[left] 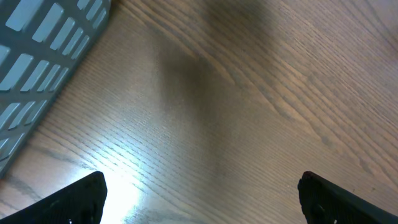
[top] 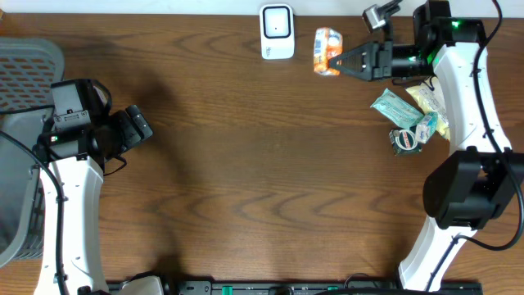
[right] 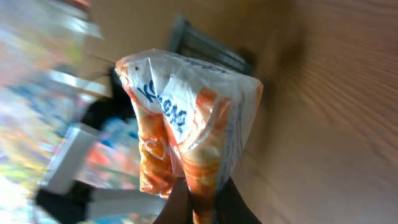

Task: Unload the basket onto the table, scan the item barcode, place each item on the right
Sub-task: 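Hold the orange pack's barcode against the scanner face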

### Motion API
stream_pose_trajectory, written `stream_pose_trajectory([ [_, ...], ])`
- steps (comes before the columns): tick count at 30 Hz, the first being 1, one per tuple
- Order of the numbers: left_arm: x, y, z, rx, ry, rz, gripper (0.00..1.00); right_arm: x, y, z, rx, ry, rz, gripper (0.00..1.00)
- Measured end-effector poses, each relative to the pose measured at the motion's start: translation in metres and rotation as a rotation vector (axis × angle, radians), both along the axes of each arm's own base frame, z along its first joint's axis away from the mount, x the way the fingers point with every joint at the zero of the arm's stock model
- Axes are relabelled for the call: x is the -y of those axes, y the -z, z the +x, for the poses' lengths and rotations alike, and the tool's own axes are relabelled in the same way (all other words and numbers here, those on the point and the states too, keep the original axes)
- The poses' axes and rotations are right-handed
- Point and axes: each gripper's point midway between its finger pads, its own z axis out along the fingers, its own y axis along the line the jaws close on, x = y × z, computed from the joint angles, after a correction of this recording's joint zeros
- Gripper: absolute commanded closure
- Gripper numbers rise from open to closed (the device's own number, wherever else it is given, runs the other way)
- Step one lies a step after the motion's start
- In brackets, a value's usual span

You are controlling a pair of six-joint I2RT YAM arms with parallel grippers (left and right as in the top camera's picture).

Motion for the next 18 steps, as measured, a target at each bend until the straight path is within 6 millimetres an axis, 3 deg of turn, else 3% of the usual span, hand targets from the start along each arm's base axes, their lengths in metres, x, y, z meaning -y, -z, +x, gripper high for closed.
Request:
stream_pose_trajectory([
  [4,0.000,0.000,0.000,0.000,0.000,0.000,0.02,-0.023,0.058,0.014,-0.022,0.046,-0.386,0.99],
  [7,0.000,0.000,0.000,0.000,0.000,0.000,0.02,-0.042,0.073,0.033,0.064,0.141,-0.650,0.99],
  [10,0.000,0.000,0.000,0.000,0.000,0.000,0.02,-0.055,0.057,0.065,0.249,0.293,-0.819,0.99],
  [13,0.000,0.000,0.000,0.000,0.000,0.000,0.02,-0.063,0.029,0.102,0.488,0.503,-0.966,0.99],
  [14,0.000,0.000,0.000,0.000,0.000,0.000,0.02,-0.065,0.012,0.117,0.613,0.609,-1.039,0.99],
  [18,0.000,0.000,0.000,0.000,0.000,0.000,0.02,-0.079,-0.024,0.158,0.941,0.791,-1.175,0.99],
])
